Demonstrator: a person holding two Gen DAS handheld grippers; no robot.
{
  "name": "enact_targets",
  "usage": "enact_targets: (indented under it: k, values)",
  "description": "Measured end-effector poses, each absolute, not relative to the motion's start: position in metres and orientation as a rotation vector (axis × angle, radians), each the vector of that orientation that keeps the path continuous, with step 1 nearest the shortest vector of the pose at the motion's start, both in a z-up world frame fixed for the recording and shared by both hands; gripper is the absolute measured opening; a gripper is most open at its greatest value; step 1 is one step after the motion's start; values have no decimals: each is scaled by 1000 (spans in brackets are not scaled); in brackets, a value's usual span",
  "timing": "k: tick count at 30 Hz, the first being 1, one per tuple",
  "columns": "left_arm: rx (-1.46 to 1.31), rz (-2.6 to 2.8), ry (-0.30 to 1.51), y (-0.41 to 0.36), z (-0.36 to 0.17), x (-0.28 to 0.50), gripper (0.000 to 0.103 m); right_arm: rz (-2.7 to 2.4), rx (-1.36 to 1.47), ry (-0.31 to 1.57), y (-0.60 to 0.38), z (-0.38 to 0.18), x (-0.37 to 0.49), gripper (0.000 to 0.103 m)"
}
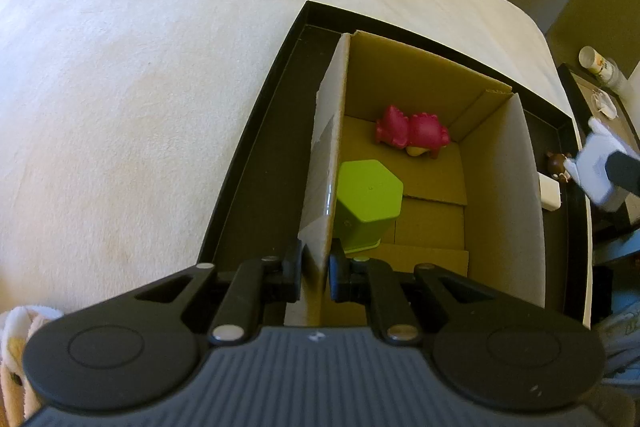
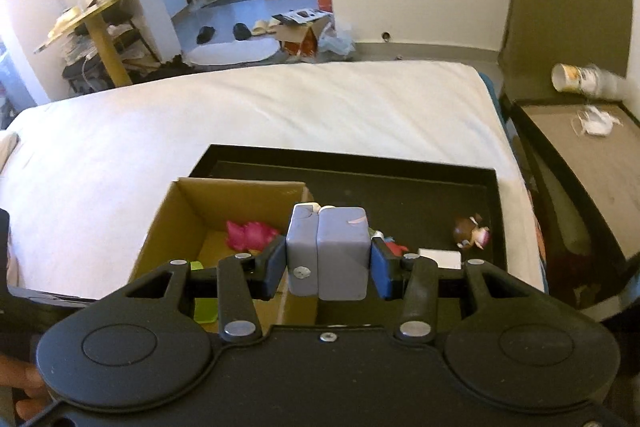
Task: Organize rigid objects
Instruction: 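Lift the grey block with the right gripper and carry it over the box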
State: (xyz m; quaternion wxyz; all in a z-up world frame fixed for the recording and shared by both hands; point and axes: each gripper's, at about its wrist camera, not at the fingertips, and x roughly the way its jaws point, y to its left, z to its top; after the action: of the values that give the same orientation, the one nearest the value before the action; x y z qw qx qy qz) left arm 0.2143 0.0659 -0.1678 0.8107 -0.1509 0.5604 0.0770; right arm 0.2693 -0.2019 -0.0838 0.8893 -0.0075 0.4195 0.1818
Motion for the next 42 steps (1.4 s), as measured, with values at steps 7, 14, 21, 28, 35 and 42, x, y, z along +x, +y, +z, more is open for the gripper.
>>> enact_targets:
  k: [7,14,21,28,35,42]
  values:
    - [-327,159,1195,66,-169,213,12,415,-34,844,-184,-76,269,44]
    - [-335,157,1192,68,-170,212,12,450,-49,858,-171,-77,270,44]
    - [-345,157,1191,70,-170,211,12,486,-75,875,-157,-83,267,44]
    - [-343,151,1191,71,-170,211,12,505,-102,902,-142,-91,266,44]
    - [-334,146,1187,70,-170,211,12,513,-124,942,-132,-104,265,44]
    - [-341,144,1186,71,-170,210,12,519,-159,986,-119,-117,263,44]
